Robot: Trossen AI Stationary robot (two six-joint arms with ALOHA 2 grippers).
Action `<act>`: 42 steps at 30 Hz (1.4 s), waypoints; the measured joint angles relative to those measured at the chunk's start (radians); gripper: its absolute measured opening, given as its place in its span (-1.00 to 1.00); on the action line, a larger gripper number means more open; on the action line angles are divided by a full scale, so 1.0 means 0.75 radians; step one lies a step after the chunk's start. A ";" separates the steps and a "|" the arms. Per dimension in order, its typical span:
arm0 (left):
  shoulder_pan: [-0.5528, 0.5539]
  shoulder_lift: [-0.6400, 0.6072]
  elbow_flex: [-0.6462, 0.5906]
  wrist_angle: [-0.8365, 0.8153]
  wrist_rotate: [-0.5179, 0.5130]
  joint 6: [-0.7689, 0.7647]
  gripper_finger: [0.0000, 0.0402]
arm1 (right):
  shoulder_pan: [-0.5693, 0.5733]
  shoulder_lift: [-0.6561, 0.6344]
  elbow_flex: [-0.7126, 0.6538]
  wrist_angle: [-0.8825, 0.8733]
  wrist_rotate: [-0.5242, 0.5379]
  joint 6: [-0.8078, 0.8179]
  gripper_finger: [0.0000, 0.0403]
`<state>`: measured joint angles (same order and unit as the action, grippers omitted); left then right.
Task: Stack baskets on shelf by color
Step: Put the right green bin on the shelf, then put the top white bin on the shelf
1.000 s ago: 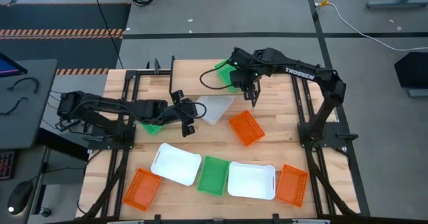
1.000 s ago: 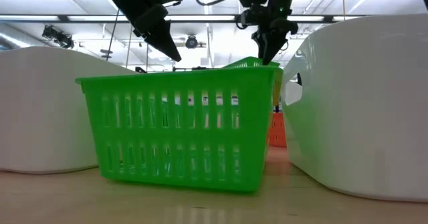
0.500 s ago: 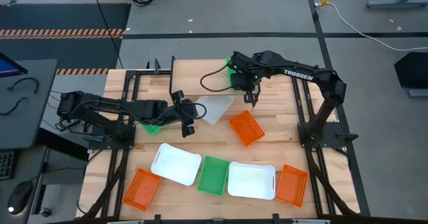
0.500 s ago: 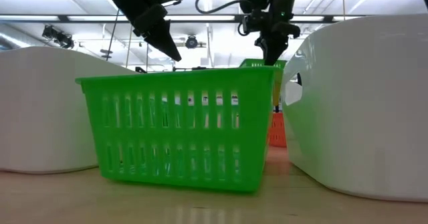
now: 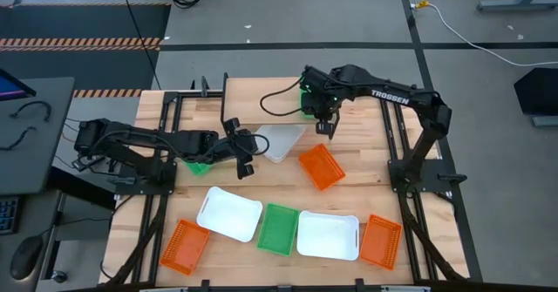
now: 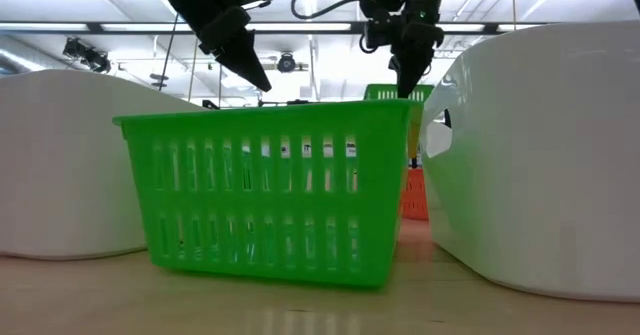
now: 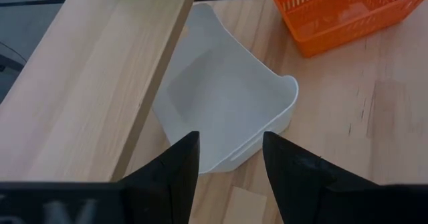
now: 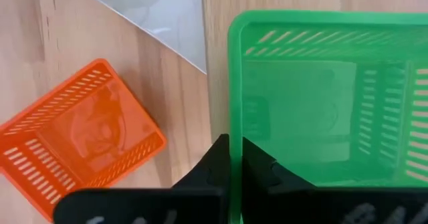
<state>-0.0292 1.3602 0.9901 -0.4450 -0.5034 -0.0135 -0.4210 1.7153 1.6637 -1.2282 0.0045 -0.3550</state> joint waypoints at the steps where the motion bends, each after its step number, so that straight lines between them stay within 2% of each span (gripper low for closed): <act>1: 0.000 0.000 0.000 0.000 0.000 0.000 -0.14 | 0.000 0.000 -0.002 0.001 -0.002 -0.001 -0.92; 10: 0.000 0.000 0.000 -0.001 0.000 -0.001 -0.14 | -0.010 0.000 -0.004 0.023 -0.012 -0.003 -0.83; 19: 0.000 0.000 0.000 -0.002 0.000 -0.001 -0.14 | -0.009 0.000 0.033 0.028 0.043 0.002 -0.45; 24: 0.000 0.000 0.000 -0.003 0.000 0.010 -0.14 | 0.003 0.001 0.118 0.020 0.038 0.087 -0.28; 30: -0.001 0.000 -0.005 0.082 -0.027 0.123 -0.14 | 0.121 0.001 0.246 -0.005 0.065 0.156 -0.24; 32: 0.000 -0.002 -0.055 0.233 0.036 0.190 -0.14 | 0.169 0.001 0.274 -0.023 0.073 0.197 -0.24; 37: 0.036 0.011 -0.246 0.554 0.313 0.342 -0.14 | 0.303 0.000 0.300 -0.175 0.072 0.373 -0.25; 42: 0.087 0.017 -0.311 0.558 0.310 0.367 -0.13 | 0.446 -0.001 0.299 -0.388 0.069 0.522 -0.25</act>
<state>0.0361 1.3731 0.7570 -0.0263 -0.2707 0.2619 -0.0861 1.7144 1.8882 -1.5195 0.0562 0.0366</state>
